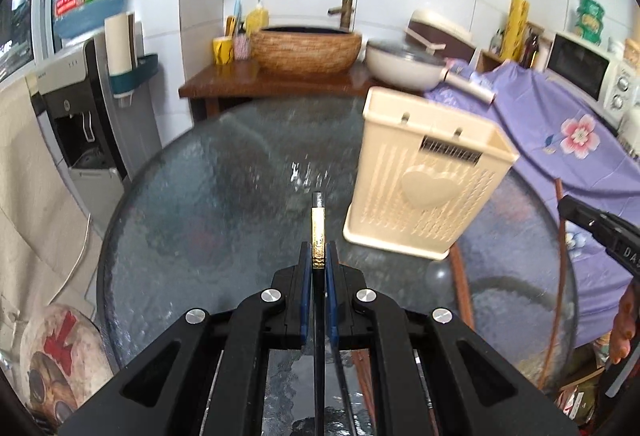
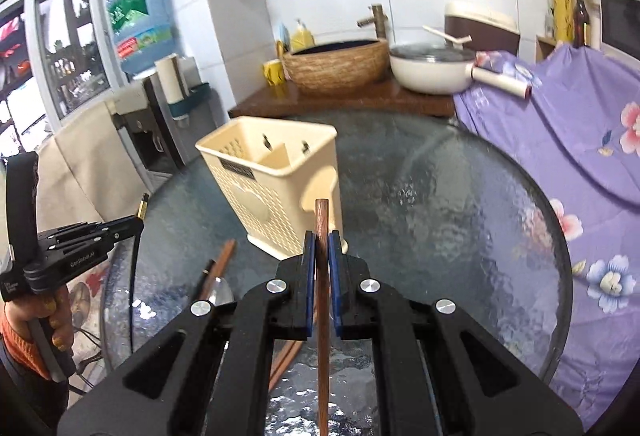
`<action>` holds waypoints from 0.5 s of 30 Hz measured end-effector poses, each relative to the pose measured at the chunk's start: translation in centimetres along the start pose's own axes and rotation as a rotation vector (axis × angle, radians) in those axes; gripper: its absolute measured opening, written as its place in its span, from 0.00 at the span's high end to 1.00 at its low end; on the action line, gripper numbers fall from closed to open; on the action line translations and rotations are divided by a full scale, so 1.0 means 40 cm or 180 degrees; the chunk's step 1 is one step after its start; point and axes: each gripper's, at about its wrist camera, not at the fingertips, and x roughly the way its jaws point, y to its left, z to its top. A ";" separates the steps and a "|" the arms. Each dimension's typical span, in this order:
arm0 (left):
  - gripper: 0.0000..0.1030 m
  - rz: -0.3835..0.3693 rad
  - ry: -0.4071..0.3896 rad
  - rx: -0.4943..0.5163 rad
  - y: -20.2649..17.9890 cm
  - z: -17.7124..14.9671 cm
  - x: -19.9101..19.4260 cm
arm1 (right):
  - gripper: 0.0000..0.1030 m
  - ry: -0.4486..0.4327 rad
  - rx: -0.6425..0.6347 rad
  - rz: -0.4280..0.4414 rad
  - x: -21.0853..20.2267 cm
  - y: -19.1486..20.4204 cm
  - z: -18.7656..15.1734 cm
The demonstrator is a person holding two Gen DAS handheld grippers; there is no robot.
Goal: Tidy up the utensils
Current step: 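Lift the black chopstick with the left tool while the right tool carries the wooden chopstick to the holder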
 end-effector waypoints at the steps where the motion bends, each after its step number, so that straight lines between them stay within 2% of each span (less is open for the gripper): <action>1: 0.93 -0.0007 -0.0040 -0.0003 0.001 0.007 -0.013 | 0.93 -0.0024 -0.0009 0.0026 -0.013 0.001 0.004; 8: 0.93 -0.0158 -0.0261 -0.0038 -0.005 0.037 -0.087 | 0.93 -0.0172 -0.0132 0.0158 -0.097 0.023 0.033; 15: 0.93 -0.0199 -0.0406 0.0034 -0.029 0.046 -0.129 | 0.93 -0.0265 -0.0273 0.0217 -0.153 0.047 0.051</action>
